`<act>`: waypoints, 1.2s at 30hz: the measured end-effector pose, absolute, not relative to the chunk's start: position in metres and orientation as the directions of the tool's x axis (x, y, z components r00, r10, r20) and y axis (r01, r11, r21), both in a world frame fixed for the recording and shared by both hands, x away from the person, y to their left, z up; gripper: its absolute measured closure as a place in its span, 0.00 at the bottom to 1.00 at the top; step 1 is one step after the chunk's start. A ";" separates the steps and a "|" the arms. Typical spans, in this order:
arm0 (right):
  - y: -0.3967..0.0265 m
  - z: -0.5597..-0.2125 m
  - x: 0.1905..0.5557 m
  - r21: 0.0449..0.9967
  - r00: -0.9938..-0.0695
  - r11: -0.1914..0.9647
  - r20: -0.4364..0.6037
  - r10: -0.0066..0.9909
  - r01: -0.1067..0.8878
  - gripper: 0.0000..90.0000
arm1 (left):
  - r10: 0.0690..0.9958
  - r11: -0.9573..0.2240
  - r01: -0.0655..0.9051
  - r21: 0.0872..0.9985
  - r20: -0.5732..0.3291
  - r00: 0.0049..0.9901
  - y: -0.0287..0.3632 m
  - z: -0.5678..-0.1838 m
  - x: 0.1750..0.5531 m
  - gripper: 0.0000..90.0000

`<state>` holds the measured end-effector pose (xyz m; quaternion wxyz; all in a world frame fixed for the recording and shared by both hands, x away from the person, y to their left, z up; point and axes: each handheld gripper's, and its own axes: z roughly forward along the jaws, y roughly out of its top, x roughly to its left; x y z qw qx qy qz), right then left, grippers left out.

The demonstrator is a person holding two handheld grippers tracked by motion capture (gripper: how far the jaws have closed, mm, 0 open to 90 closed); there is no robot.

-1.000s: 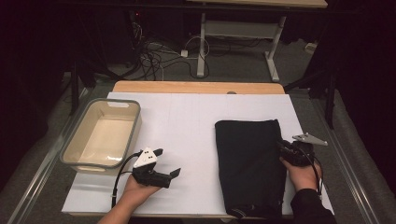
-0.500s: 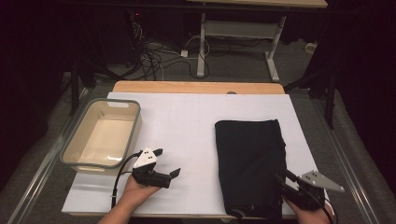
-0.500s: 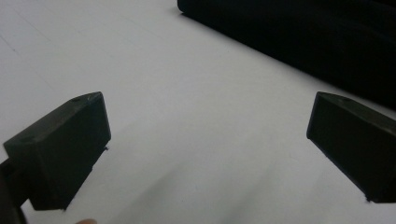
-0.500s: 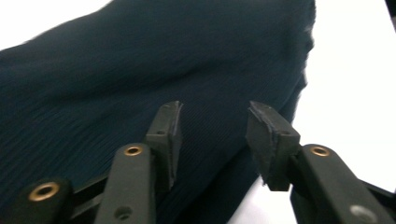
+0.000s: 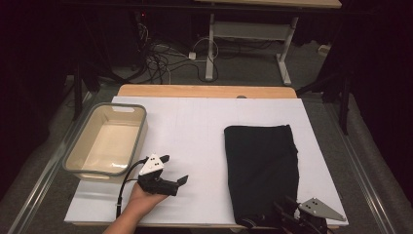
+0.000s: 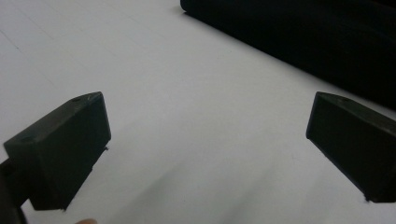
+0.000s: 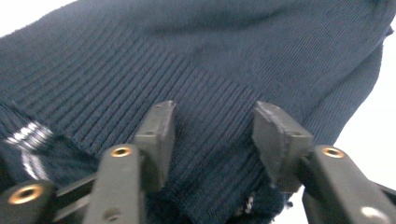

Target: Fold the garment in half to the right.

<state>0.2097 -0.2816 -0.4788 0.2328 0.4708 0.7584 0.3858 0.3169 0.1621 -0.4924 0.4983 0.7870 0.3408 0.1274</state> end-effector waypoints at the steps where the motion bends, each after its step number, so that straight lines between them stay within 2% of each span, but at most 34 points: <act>1: -0.282 -0.480 0.209 0.806 -0.451 0.262 0.007 0.892 0.531 0.68 | 0.663 -0.272 0.409 0.871 -0.139 0.735 0.162 -0.492 0.317 0.00; 3: -0.282 -0.480 0.209 0.803 -0.451 0.267 0.003 0.892 0.533 0.79 | 0.662 -0.273 0.408 0.871 -0.138 0.737 0.162 -0.492 0.317 0.00; 5: -0.281 -0.480 0.208 0.801 -0.456 0.289 -0.023 0.889 0.524 0.86 | 0.662 -0.273 0.407 0.871 -0.137 0.737 0.162 -0.492 0.317 0.00; 8: -0.281 -0.478 0.207 0.806 -0.462 0.297 -0.033 0.886 0.512 0.93 | 0.662 -0.272 0.408 0.871 -0.138 0.737 0.162 -0.492 0.317 0.00; 11: -0.284 -0.469 0.202 0.825 -0.448 0.292 -0.054 0.892 0.484 0.94 | 0.662 -0.271 0.409 0.871 -0.139 0.736 0.162 -0.492 0.317 0.00; 17: -0.294 -0.446 0.186 0.858 -0.434 0.304 -0.108 0.894 0.414 0.95 | 0.662 -0.271 0.410 0.871 -0.141 0.736 0.162 -0.492 0.317 0.00; 22: -0.299 -0.464 0.187 0.822 -0.452 0.310 -0.072 0.889 0.479 0.93 | 0.661 -0.271 0.410 0.871 -0.141 0.737 0.162 -0.492 0.317 0.00; 23: -0.298 -0.470 0.190 0.808 -0.467 0.310 -0.049 0.883 0.501 0.88 | 0.661 -0.271 0.410 0.871 -0.142 0.737 0.162 -0.492 0.317 0.00; 25: -0.296 -0.472 0.192 0.810 -0.478 0.297 -0.023 0.878 0.506 0.71 | 0.661 -0.271 0.409 0.871 -0.141 0.737 0.162 -0.492 0.317 0.00; 28: -0.298 -0.460 0.193 0.841 -0.465 0.268 -0.022 0.885 0.470 0.62 | 0.662 -0.272 0.408 0.871 -0.139 0.736 0.162 -0.492 0.317 0.00; 30: -0.305 -0.453 0.202 0.855 -0.433 0.234 -0.012 0.901 0.463 0.62 | 0.663 -0.272 0.408 0.871 -0.138 0.736 0.162 -0.492 0.317 0.00; 32: -0.312 -0.451 0.217 0.860 -0.395 0.212 -0.014 0.919 0.463 0.69 | 0.663 -0.272 0.408 0.871 -0.138 0.736 0.162 -0.492 0.317 0.00; 36: -0.325 -0.462 0.263 0.830 -0.329 0.196 -0.016 0.944 0.522 0.74 | 0.662 -0.272 0.408 0.872 -0.138 0.737 0.162 -0.492 0.317 0.00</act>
